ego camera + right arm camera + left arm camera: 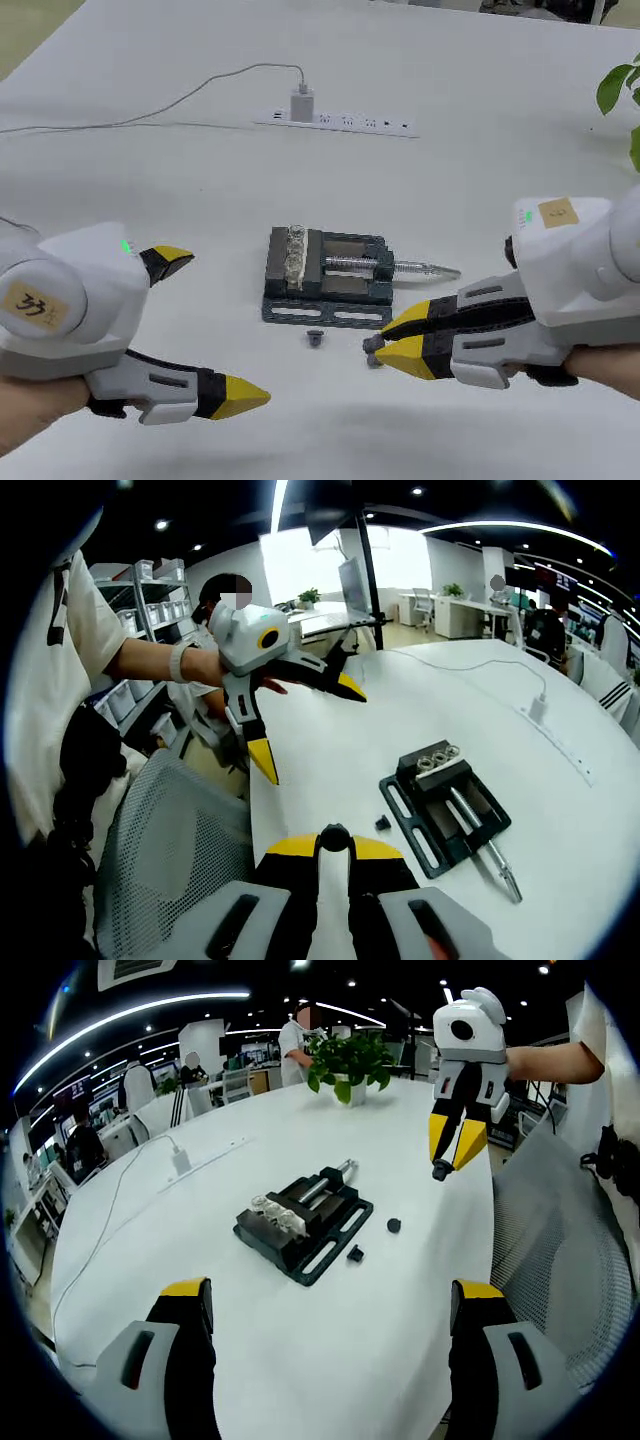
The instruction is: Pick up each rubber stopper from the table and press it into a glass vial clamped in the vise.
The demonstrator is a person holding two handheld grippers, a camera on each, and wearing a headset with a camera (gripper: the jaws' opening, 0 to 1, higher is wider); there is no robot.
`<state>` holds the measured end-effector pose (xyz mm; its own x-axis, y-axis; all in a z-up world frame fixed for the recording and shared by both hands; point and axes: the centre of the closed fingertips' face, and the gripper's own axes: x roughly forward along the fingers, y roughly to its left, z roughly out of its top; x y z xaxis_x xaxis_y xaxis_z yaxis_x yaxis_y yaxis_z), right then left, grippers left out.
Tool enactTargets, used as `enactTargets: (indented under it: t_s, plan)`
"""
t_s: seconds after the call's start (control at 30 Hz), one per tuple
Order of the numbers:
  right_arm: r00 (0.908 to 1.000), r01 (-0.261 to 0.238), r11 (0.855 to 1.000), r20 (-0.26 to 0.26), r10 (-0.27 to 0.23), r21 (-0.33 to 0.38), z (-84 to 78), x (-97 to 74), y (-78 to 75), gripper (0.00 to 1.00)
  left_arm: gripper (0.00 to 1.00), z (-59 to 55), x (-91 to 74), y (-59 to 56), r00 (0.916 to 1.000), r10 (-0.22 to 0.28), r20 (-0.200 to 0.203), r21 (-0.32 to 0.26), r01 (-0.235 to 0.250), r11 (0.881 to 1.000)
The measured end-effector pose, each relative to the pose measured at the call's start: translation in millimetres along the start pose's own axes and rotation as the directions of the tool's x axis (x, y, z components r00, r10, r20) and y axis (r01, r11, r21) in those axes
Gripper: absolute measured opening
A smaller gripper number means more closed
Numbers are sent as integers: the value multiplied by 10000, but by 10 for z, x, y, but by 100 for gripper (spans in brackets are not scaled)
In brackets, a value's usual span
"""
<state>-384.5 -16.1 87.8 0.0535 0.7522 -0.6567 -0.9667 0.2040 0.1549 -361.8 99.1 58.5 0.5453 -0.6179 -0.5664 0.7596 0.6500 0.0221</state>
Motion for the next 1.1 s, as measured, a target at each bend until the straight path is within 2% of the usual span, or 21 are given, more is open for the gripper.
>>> enactTargets:
  t_s: [0.2,0.43,0.6,0.7,0.87,0.97,1.1]
  plan:
    - [9981,44,9998,-620,-55,-172,65,-14,-114,5,98,32,-65,22,10000,42,-63,80,-41,10000]
    - [9910,45,9988,-1337,-111,-493,193,-36,-283,5,98,93,-132,-16,9998,157,-101,192,-155,9997]
    - [9810,-67,9964,-1939,-99,-850,264,-20,-415,5,98,73,-173,-26,9994,300,-197,214,-296,9993]
    - [9714,-234,9926,-2373,-55,-1189,269,20,-527,5,98,43,-192,-5,9992,358,-166,94,-356,9993]
    - [9625,-611,9822,-2709,109,-1775,364,118,-602,5,98,3,-222,26,9988,467,-129,-36,-468,9989]
    - [9517,-719,9732,-3069,14,-2183,410,182,-730,5,98,-25,-213,48,9989,452,-154,-164,-455,9988]
    - [9421,-885,9637,-3352,-12,-2520,481,247,-815,5,98,-28,-204,86,9989,455,-63,-263,-456,9986]
